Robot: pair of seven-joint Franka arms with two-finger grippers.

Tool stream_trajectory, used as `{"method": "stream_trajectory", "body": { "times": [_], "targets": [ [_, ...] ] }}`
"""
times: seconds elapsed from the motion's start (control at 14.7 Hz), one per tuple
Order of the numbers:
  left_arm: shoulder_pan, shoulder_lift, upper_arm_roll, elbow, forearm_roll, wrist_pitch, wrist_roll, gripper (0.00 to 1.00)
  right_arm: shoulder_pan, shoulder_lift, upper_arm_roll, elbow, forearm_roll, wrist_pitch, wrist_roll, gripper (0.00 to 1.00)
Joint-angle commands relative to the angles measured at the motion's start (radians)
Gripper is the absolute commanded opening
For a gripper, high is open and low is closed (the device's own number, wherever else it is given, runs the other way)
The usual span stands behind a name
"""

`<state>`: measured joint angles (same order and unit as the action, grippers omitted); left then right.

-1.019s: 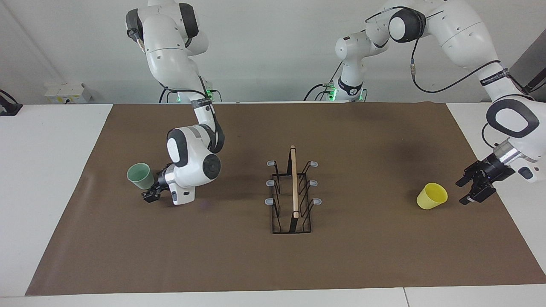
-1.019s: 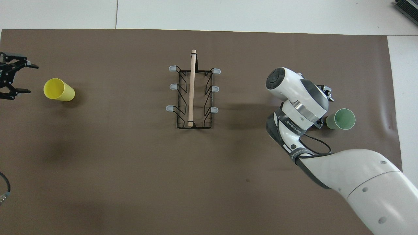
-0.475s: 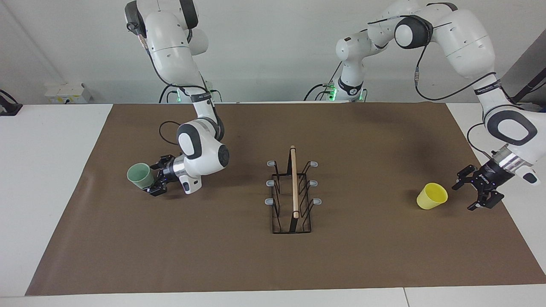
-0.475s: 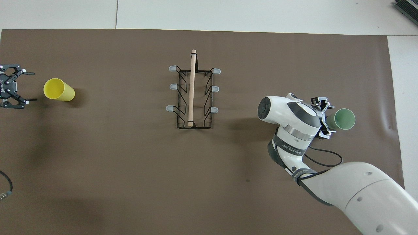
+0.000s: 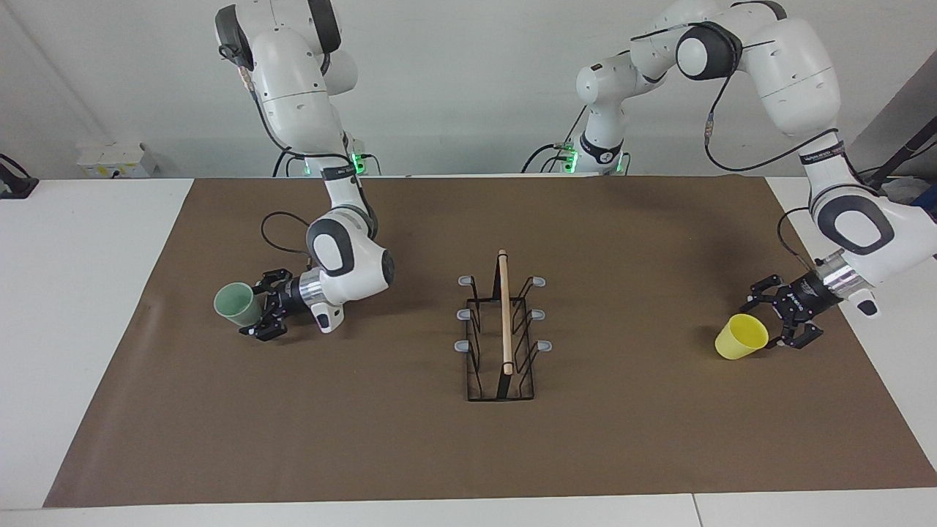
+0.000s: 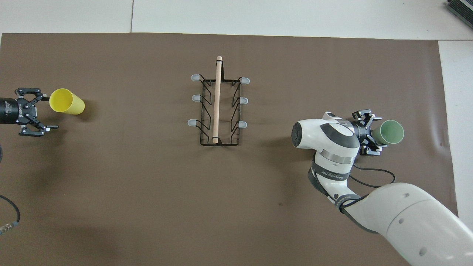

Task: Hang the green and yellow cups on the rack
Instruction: 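Grasp the green cup with the right gripper while the left gripper grasps the yellow cup, then lift both cups and carry them toward the wire rack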

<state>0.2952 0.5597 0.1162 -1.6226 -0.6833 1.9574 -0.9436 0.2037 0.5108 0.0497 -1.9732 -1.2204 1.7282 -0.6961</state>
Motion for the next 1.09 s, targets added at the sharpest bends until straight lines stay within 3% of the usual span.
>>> {"method": "stream_trajectory", "body": {
  "times": [0.0,0.2,0.41,0.54,0.61,0.68,0.88,1.02],
  "targets": [
    [0.001,-0.034,0.011,-0.024,-0.044,0.001,-0.067,1.0,-0.015,-0.006,0.007,-0.016,-0.037,-0.004,0.03,1.0],
    [0.016,0.018,0.011,0.035,-0.055,-0.018,-0.072,1.0,-0.015,-0.015,0.005,-0.061,-0.041,-0.004,0.096,0.96],
    [0.08,0.093,-0.003,0.12,-0.105,-0.093,-0.07,1.0,-0.024,-0.023,0.005,-0.09,-0.108,-0.006,0.107,0.82],
    [0.082,0.114,-0.026,0.142,-0.117,-0.091,-0.07,1.0,-0.027,-0.023,0.004,-0.09,-0.114,-0.006,0.107,0.66],
    [0.078,0.109,-0.027,0.13,-0.145,-0.08,-0.067,1.0,-0.026,-0.023,0.005,-0.09,-0.126,-0.007,0.107,0.28],
    [0.073,0.105,-0.029,0.097,-0.162,-0.078,-0.061,1.0,-0.027,-0.025,0.007,-0.09,-0.126,-0.018,0.113,0.0],
    [0.041,0.095,-0.053,0.061,-0.196,-0.074,-0.055,1.0,-0.018,-0.023,0.01,-0.032,-0.084,-0.056,0.19,0.0],
    [0.036,0.086,-0.055,0.03,-0.249,-0.052,-0.053,1.0,-0.01,-0.025,0.016,0.064,0.062,-0.044,0.216,0.0]
  ]
}}
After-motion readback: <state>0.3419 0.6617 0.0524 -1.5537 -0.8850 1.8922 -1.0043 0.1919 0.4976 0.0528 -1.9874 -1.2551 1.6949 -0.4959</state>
